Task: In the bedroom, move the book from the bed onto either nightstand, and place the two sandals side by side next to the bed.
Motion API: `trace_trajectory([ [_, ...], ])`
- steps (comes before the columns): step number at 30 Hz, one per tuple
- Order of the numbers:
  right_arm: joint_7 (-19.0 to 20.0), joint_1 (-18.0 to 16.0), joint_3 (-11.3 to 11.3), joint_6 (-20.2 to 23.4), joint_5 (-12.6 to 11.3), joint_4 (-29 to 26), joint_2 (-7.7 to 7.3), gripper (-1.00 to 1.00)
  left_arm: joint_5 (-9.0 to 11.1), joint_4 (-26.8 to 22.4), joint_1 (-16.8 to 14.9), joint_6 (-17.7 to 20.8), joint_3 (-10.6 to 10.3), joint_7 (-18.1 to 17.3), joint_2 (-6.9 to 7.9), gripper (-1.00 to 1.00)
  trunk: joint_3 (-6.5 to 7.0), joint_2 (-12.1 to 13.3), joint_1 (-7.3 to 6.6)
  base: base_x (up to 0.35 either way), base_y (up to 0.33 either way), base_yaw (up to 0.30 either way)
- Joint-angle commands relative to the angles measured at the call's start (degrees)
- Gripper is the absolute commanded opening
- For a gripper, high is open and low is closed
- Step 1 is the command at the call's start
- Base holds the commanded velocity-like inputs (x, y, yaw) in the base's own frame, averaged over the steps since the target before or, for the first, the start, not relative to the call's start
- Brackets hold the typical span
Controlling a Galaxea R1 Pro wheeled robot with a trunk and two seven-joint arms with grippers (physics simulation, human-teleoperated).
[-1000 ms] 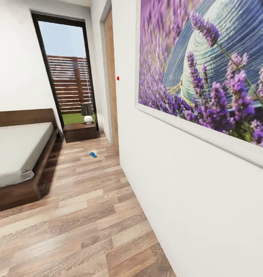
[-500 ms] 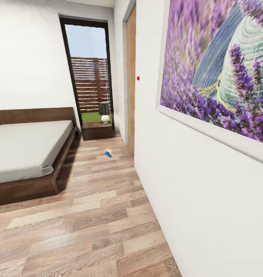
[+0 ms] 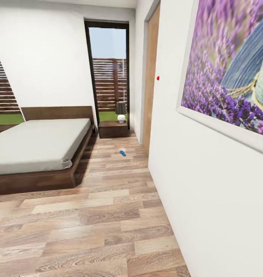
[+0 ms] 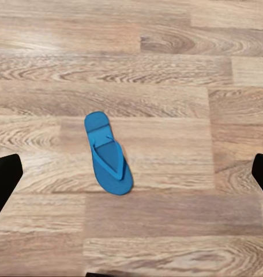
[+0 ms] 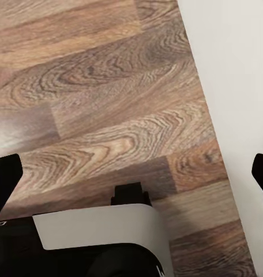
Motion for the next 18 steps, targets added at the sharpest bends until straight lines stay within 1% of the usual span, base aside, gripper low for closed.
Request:
trace_trajectory([
  [1,0.1,0.0,-0.2,-0.2,0.0,0.0,0.02,1.00,0.6,0.0,0.0,-0.2,-0.1,0.0,0.02,1.00,-0.05,0.0,0.00,0.045,-0.007,0.280],
  [4,0.1,0.0,-0.2,-0.2,0.0,0.0,0.02,1.00,0.6,0.0,0.0,-0.1,-0.1,0.0,0.02,1.00,-0.05,0.0,0.00,0.154,-0.075,0.280],
  [13,0.1,0.0,-0.2,-0.2,0.0,0.0,0.02,1.00,0.6,0.0,-0.1,-0.1,-0.1,0.0,0.02,1.00,-0.05,0.0,0.00,0.228,-0.133,0.280],
  [18,0.1,0.0,-0.2,-0.2,0.0,0.0,0.02,1.00,0.6,0.0,-0.1,-0.2,-0.1,0.0,0.02,1.00,-0.05,0.0,0.00,0.069,-0.048,0.280],
])
